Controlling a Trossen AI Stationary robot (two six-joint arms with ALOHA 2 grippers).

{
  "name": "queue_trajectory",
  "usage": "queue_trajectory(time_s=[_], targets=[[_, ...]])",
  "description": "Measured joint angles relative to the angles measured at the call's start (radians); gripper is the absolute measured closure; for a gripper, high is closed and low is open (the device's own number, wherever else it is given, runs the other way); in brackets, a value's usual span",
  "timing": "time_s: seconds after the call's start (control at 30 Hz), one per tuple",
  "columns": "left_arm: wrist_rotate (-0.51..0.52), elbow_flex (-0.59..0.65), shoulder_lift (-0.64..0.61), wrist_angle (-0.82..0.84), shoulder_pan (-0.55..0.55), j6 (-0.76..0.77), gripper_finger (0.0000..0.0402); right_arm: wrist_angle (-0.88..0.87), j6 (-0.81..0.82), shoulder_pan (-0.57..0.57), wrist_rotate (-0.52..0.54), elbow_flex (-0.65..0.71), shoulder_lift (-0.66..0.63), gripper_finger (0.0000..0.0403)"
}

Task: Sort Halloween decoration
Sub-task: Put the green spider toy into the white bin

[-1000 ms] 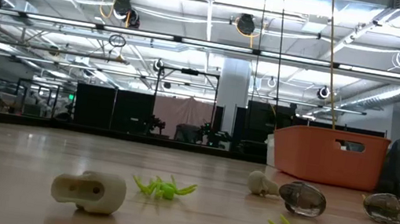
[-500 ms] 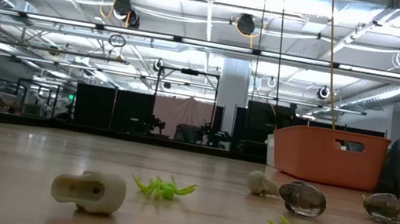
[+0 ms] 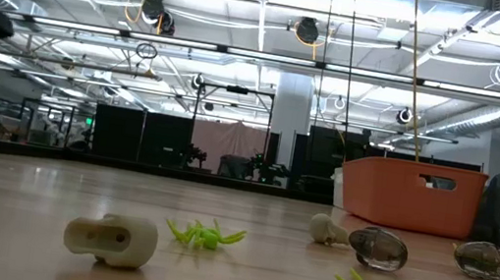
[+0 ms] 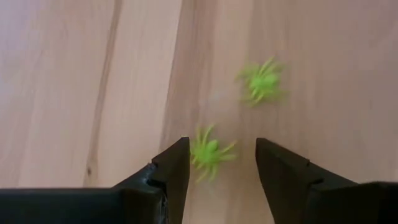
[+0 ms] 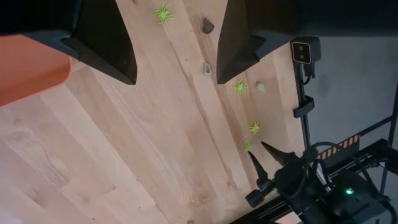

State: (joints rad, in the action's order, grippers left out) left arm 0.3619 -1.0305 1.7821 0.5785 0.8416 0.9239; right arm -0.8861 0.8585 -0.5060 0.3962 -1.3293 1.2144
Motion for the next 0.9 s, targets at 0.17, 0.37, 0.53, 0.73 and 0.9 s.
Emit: queue_trajectory(time_s=[0.17, 0.37, 0.53, 0.73, 0.9], targets=[[-0.085, 0.044, -0.002, -0.004, -0.025, -0.018, 0.0226, 0.000, 0.002, 0.000, 0.000, 0.000, 0.000, 0.0197], [-0.108, 0.060, -0.006, -0.021, -0.031, -0.052, 0.0226, 0.000, 0.012, 0.000, 0.000, 0.000, 0.000, 0.0197], [-0.113, 0.062, -0.005, -0.049, -0.039, -0.076, 0.0266, -0.001, 0.012, 0.000, 0.004, 0.000, 0.000, 0.0197], [-0.149, 0.061, -0.004, -0.055, -0.062, -0.145, 0.0374, -0.002, 0.013, 0.000, 0.026, 0.000, 0.000, 0.0197], [-0.180, 0.057, -0.003, -0.052, -0.088, -0.180, 0.0396, -0.002, 0.012, 0.000, 0.026, 0.000, 0.000, 0.0197]])
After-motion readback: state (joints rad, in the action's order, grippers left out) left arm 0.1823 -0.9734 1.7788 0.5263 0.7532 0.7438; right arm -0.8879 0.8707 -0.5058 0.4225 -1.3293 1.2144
